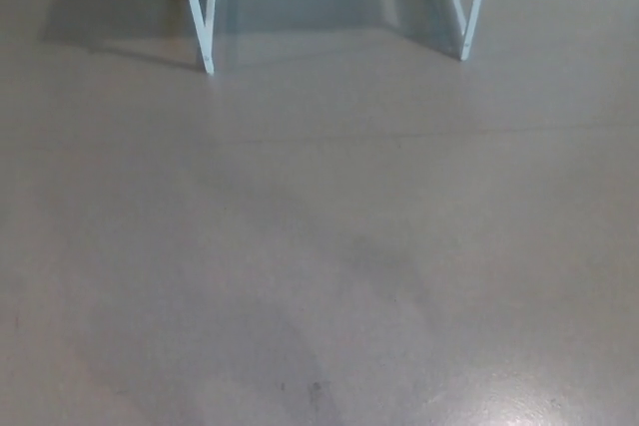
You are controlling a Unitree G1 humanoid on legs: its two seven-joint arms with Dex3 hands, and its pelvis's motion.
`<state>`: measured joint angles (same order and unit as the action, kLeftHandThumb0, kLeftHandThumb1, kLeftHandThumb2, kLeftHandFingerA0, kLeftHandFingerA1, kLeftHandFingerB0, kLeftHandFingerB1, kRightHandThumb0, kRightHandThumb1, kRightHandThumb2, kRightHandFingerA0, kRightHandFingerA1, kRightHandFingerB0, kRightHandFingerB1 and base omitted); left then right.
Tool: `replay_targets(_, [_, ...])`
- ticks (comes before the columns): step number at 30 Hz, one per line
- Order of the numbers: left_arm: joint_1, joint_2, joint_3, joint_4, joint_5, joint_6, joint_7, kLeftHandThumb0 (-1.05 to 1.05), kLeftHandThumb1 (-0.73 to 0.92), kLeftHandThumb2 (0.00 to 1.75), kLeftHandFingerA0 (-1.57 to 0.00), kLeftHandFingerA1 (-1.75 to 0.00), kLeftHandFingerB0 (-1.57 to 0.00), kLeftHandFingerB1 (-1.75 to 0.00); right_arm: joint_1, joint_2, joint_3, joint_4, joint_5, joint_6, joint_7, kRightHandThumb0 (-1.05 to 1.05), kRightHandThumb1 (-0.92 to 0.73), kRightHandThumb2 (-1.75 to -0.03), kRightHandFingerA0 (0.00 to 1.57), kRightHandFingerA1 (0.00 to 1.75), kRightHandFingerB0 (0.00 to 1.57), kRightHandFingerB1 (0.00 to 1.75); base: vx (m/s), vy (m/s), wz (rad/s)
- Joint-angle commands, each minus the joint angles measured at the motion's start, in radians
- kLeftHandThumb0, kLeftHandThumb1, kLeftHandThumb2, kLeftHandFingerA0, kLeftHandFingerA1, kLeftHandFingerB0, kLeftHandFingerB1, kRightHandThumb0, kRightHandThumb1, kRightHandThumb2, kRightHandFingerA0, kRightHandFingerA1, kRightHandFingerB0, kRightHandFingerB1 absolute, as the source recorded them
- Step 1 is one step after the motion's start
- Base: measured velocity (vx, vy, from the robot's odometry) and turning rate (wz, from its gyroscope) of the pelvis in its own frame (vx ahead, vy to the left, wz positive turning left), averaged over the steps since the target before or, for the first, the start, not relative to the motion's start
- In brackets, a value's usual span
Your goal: The robot walks towards a table in front, picks a shampoo with left hand and puts it in a small grey container
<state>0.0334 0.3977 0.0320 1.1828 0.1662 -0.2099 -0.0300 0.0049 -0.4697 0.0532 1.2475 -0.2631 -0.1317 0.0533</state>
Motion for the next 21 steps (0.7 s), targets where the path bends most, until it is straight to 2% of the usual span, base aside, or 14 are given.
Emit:
replay_targets(1, [0.011, 0.002, 0.033, -0.011, -0.041, -0.037, -0.016, -0.4, 0.65, 0.59, -0.52, -0.81, -0.3, -0.31, 0.012, 0.01, -0.05, -0.02, 0.055, -0.061, -0.013, -0.4, -0.59, -0.76, 0.58, 0.52, 0.41, 0.45, 0.05, 0.038, -0.07])
replay_targets(2, [-0.018, -0.021, 0.052, -0.013, -0.056, -0.016, 0.019, -0.43, 0.5, 0.8, -0.56, -0.83, -0.28, -0.46, -0.002, 0.03, -0.1, -0.105, 0.107, -0.027, -0.019, -0.38, -0.6, -0.76, 0.58, 0.53, 0.41, 0.46, 0.0, 0.0, 0.0])
replay_targets(5, [-0.031, -0.03, 0.052, -0.01, -0.041, -0.012, 0.054, -0.37, 0.65, 0.59, -0.51, -0.88, -0.32, -0.33, 0.0, 0.067, -0.138, -0.235, 0.127, 0.045, -0.012, -0.28, -0.7, -0.6, 0.61, 0.43, 0.43, 0.36, 0.06, 0.142, -0.1])
replay_targets(8, [-0.004, -0.045, 0.07, -0.01, -0.049, -0.051, 0.1, -0.37, 0.65, 0.59, -0.52, -1.13, -0.36, -0.34, 0.044, 0.107, -0.109, -0.22, 0.079, -0.059, -0.076, -0.38, -0.6, -0.77, 0.6, 0.54, 0.41, 0.46, 0.14, 0.258, -0.39])
replay_targets(9, [0.002, -0.032, 0.05, -0.009, -0.023, -0.061, 0.105, -0.47, 0.55, 0.83, -0.53, -0.84, -0.29, -0.46, 0.035, 0.096, -0.06, -0.189, 0.022, -0.068, -0.093, -0.39, -0.6, -0.78, 0.6, 0.55, 0.4, 0.46, 0.35, 0.208, 0.0])
replay_targets(10, [0.007, -0.02, 0.036, -0.005, -0.005, -0.066, 0.104, -0.4, 0.63, 0.59, -0.51, -0.97, -0.35, -0.34, 0.03, 0.09, -0.033, -0.162, 0.0, -0.075, -0.1, -0.37, -0.59, -0.75, 0.58, 0.53, 0.39, 0.45, 0.35, 0.139, -0.06])
replay_targets(11, [0.016, -0.011, 0.026, 0.001, 0.002, -0.068, 0.097, -0.41, 0.63, 0.58, -0.5, -0.66, -0.35, -0.33, 0.031, 0.087, -0.025, -0.128, 0.005, -0.082, -0.101, -0.38, -0.59, -0.75, 0.58, 0.54, 0.39, 0.45, 0.34, 0.129, -0.1])
replay_targets(13, [0.025, -0.006, 0.041, 0.01, -0.027, -0.083, 0.068, -0.38, 0.64, 0.6, -0.45, -0.48, -0.35, -0.35, 0.024, 0.079, -0.046, -0.085, 0.041, -0.072, -0.091, -0.39, -0.59, -0.77, 0.59, 0.55, 0.39, 0.46, 0.23, 0.187, 0.05])
replay_targets(15, [0.043, -0.005, 0.048, 0.004, -0.04, -0.104, 0.058, -0.39, 0.63, 0.6, -0.47, -0.44, -0.37, -0.34, 0.025, 0.073, -0.07, -0.064, 0.066, -0.068, -0.089, -0.39, -0.58, -0.77, 0.62, 0.57, 0.41, 0.47, 0.27, 0.038, 0.02])
replay_targets(16, [0.038, 0.002, 0.043, 0.004, -0.036, -0.12, 0.043, -0.39, 0.62, 0.58, -0.54, -0.71, -0.37, -0.34, 0.012, 0.07, -0.068, -0.056, 0.059, -0.069, -0.095, -0.39, -0.58, -0.78, 0.63, 0.59, 0.41, 0.48, 0.23, -0.005, 0.05])
replay_targets(18, [0.029, 0.007, 0.038, 0.002, -0.033, -0.117, 0.029, -0.42, 0.62, 0.58, -0.5, -0.63, -0.36, -0.34, 0.012, 0.067, -0.072, -0.077, 0.06, -0.075, -0.089, -0.39, -0.58, -0.8, 0.65, 0.61, 0.41, 0.5, 0.26, -0.049, 0.13])
replay_targets(19, [0.027, 0.005, 0.017, -0.003, -0.012, -0.112, 0.038, -0.42, 0.64, 0.59, -0.39, -0.39, -0.34, -0.33, 0.011, 0.065, -0.074, -0.079, 0.06, -0.078, -0.086, -0.4, -0.58, -0.8, 0.64, 0.6, 0.41, 0.49, 0.26, -0.07, 0.08])
replay_targets(20, [0.03, 0.006, 0.011, -0.005, -0.009, -0.111, 0.038, -0.49, 0.52, 0.8, -0.35, -0.51, -0.27, -0.44, 0.008, 0.067, -0.073, -0.077, 0.058, -0.074, -0.088, -0.4, -0.58, -0.78, 0.62, 0.58, 0.4, 0.48, 0.3, -0.104, 0.06])
replay_targets(21, [0.029, 0.006, 0.007, -0.005, -0.009, -0.111, 0.035, -0.41, 0.65, 0.6, -0.41, -0.38, -0.32, -0.32, 0.003, 0.068, -0.073, -0.074, 0.057, -0.072, -0.088, -0.4, -0.57, -0.78, 0.63, 0.58, 0.41, 0.48, 0.29, -0.103, 0.15])
